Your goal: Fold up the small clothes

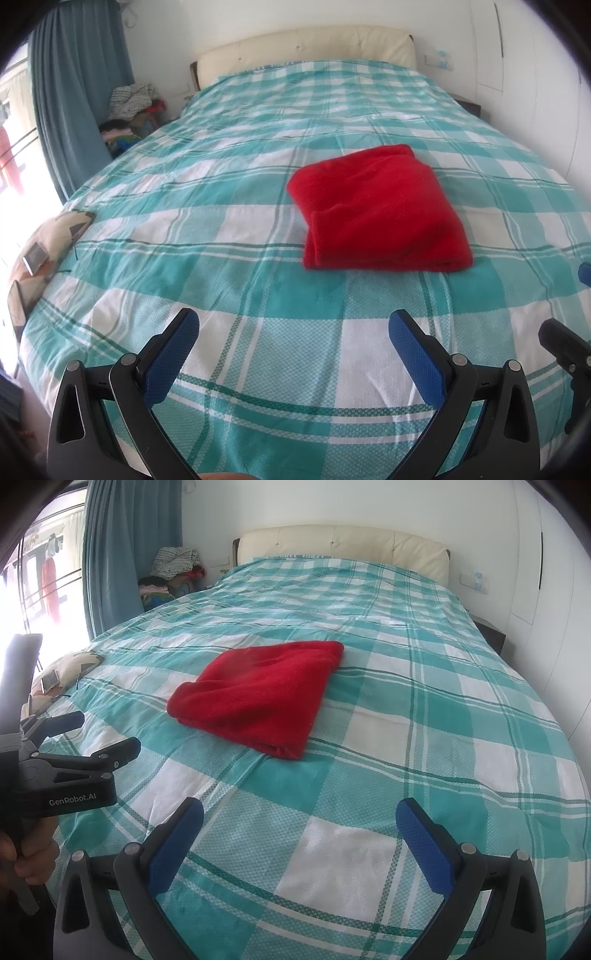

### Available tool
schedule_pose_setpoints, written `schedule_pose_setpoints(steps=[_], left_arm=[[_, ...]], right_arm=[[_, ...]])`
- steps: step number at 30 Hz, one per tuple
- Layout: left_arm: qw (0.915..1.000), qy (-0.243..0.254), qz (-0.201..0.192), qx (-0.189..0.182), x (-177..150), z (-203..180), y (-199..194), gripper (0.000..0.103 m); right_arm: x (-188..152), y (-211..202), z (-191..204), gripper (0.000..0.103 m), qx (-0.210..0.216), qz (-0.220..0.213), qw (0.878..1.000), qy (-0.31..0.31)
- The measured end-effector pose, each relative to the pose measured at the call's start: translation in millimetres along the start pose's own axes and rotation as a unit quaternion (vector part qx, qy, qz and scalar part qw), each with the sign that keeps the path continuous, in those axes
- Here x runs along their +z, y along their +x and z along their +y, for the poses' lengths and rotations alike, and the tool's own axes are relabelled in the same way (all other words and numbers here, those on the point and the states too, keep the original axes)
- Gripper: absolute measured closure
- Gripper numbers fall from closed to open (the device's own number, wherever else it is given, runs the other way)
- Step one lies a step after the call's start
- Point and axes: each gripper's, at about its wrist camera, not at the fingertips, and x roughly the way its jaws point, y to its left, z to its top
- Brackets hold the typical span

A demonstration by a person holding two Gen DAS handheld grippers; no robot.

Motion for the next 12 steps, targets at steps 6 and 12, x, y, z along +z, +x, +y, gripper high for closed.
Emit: schedule_pose_setpoints(steps=[6, 12], left_arm=[[0.9999, -0.014, 0.007, 0.006, 0.0, 4.0, 2.5, 0.0], [0.9999, -0.008, 0.002, 0.013, -0.6, 1.7, 1.1, 0.0]], right_arm=[[0.2, -0.4, -0.2, 0.0, 0.0, 0.0, 1.0, 0.001], [0.1, -0.1, -0.1, 0.0, 0.0, 0.0, 1.0, 0.001]])
